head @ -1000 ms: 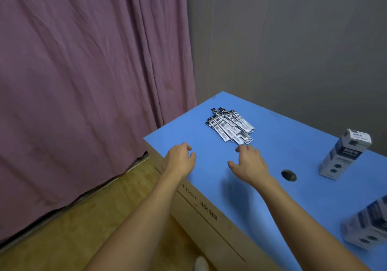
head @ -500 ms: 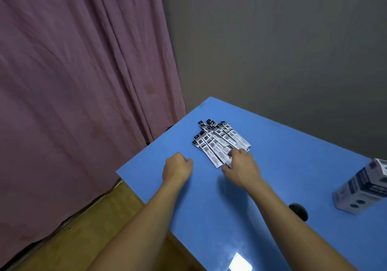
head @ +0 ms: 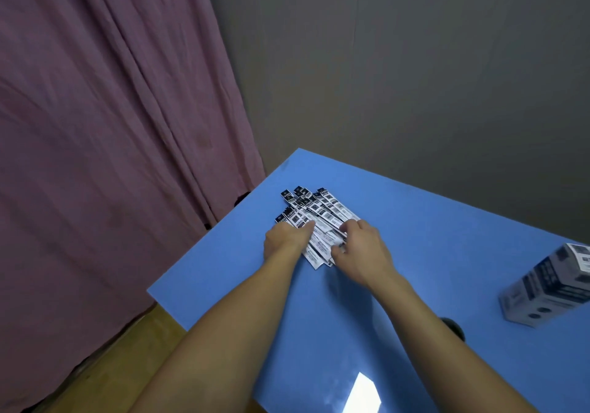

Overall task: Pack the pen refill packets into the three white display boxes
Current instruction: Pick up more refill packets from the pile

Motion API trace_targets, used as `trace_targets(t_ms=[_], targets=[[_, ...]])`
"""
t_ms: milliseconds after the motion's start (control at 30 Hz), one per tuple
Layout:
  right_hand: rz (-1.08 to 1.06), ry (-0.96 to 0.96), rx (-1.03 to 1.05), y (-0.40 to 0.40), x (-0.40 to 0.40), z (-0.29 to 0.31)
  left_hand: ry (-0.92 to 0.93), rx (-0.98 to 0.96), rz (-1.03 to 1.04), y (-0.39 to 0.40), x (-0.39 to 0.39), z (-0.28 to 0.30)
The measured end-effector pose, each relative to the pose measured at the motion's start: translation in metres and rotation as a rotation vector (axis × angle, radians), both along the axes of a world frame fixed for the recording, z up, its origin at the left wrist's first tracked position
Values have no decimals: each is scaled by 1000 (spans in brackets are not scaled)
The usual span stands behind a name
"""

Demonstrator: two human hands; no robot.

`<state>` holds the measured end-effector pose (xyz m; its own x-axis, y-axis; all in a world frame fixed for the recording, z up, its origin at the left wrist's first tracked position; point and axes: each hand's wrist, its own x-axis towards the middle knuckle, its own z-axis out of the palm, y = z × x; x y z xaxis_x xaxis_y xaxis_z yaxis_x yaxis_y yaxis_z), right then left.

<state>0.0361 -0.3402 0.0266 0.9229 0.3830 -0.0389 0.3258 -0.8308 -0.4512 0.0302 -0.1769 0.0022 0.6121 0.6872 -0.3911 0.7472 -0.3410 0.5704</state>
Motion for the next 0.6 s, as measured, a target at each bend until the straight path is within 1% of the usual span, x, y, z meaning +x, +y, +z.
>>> trace_targets(t_ms=[233, 600], targets=[[-17, -20, 62, -7, 4, -4, 62, 59, -27, -3, 11, -7], [21, -18, 71, 10, -1, -7, 86, -69, 41, 20, -1, -10]])
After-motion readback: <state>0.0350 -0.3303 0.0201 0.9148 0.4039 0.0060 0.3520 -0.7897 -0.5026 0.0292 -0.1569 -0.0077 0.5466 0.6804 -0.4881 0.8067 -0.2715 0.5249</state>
